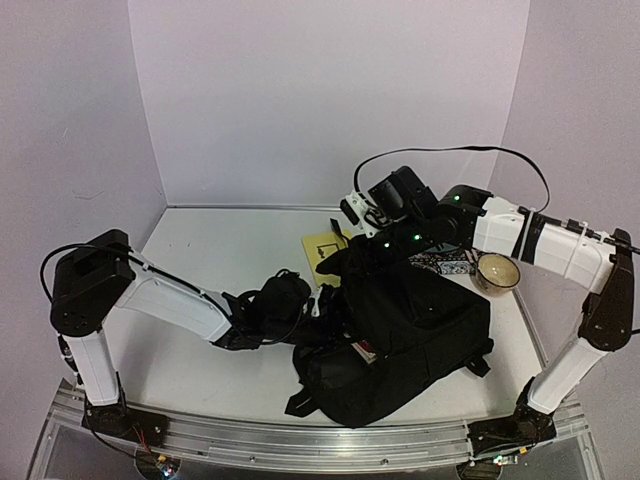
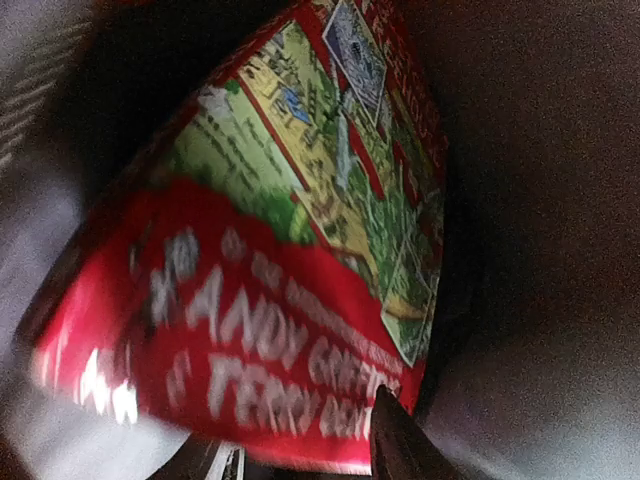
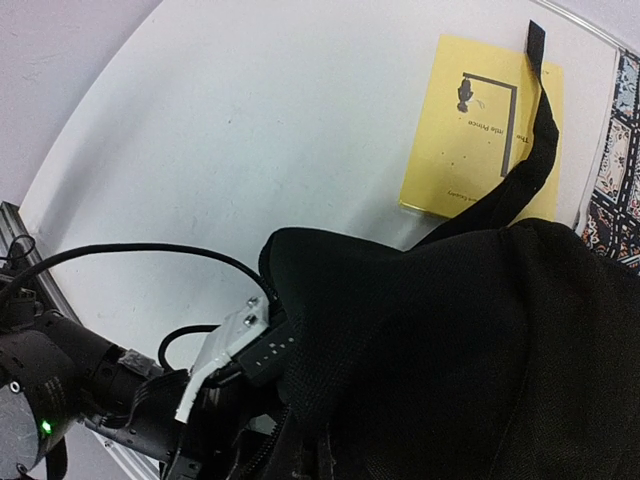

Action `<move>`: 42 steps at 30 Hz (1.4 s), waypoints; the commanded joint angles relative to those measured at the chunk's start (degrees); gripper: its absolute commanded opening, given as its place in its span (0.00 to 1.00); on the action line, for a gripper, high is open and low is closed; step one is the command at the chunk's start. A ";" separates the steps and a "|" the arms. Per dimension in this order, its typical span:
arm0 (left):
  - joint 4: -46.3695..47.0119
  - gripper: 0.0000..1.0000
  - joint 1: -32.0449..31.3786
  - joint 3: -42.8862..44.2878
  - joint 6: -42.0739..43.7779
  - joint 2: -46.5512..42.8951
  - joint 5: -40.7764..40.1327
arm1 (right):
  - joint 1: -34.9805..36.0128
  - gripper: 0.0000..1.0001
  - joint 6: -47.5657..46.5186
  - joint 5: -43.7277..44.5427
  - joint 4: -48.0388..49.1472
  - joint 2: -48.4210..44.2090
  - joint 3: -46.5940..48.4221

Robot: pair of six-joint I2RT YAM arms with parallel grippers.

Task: Pack the student bag
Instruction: Place the book in the largest pocket of the bag.

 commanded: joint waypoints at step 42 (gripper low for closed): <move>-30.64 0.43 5.43 -9.61 12.98 -29.59 -27.61 | 1.94 0.03 -0.59 -6.90 1.04 -3.40 -11.28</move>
